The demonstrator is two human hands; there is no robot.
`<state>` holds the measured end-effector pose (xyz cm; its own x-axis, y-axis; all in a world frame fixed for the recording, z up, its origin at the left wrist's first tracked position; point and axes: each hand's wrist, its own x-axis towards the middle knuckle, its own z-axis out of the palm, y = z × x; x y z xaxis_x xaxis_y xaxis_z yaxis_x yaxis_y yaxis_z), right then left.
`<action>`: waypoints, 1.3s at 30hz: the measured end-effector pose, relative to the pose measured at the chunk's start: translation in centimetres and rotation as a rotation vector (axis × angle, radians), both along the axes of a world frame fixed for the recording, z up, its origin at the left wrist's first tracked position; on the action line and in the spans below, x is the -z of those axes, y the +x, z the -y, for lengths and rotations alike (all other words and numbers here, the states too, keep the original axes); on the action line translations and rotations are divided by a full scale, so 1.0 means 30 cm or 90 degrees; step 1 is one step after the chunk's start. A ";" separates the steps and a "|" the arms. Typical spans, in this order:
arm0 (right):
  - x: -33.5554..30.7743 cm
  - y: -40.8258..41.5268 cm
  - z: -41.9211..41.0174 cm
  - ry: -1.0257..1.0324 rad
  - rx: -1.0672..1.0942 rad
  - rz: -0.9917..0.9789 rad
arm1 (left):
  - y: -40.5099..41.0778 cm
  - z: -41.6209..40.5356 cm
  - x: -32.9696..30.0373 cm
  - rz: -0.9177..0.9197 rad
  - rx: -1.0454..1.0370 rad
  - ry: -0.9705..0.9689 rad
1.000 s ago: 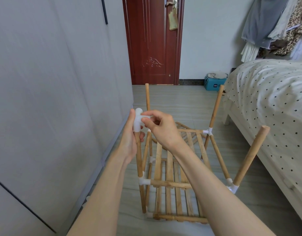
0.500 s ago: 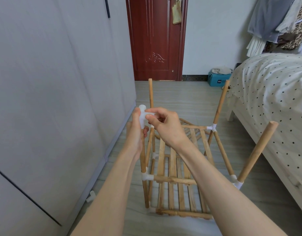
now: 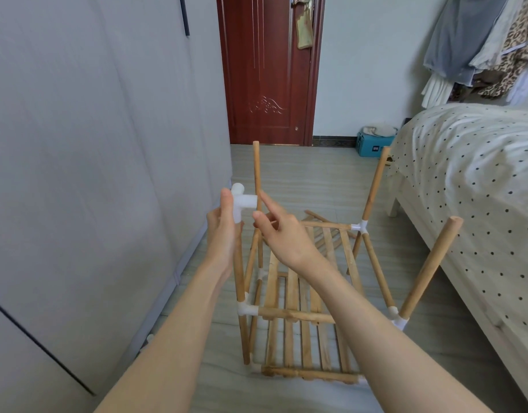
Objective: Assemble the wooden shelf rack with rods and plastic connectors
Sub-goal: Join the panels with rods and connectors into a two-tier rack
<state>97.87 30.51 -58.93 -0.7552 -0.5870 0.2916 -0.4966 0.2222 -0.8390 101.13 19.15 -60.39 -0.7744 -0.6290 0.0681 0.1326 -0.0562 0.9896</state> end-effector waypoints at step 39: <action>0.561 -0.215 -0.432 0.280 0.254 0.241 | -0.042 -0.180 0.626 0.568 0.233 -0.936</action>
<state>91.42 43.48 -75.75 -0.9399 -0.2477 -0.2352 0.0021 0.6845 -0.7290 99.88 24.56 -79.16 -0.9633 -0.2416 -0.1173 -0.2432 0.9700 -0.0009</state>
